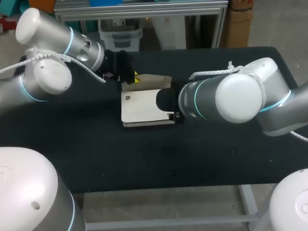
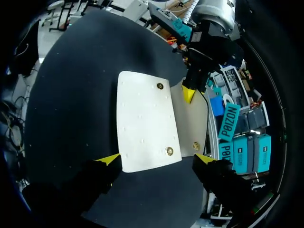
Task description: Pick up the bag, open it, inspect its contents, close it, and place it on the opposite side
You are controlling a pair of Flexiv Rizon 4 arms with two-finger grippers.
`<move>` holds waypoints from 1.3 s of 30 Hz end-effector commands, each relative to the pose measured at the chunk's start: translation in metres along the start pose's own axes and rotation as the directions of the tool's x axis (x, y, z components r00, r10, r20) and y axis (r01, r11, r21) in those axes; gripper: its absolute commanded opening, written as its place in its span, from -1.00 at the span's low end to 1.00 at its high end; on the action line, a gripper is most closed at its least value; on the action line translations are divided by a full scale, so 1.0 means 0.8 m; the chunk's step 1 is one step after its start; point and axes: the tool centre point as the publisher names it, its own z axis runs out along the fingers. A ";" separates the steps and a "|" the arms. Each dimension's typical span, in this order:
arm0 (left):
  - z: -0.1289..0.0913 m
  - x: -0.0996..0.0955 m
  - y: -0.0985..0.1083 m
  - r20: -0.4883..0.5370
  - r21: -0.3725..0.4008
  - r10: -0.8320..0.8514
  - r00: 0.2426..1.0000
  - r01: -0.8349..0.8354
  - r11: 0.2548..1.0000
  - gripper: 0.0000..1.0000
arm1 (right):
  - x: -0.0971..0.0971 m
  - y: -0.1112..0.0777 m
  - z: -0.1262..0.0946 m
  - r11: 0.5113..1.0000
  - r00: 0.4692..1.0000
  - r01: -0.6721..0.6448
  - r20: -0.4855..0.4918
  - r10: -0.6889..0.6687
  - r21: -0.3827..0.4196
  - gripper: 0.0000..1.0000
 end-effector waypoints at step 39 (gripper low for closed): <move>-0.047 -0.013 -0.075 0.138 -0.062 0.076 0.988 -0.068 0.996 -1.00 | -0.023 0.011 -0.048 0.993 0.986 0.096 -0.128 -0.105 -0.074 -1.00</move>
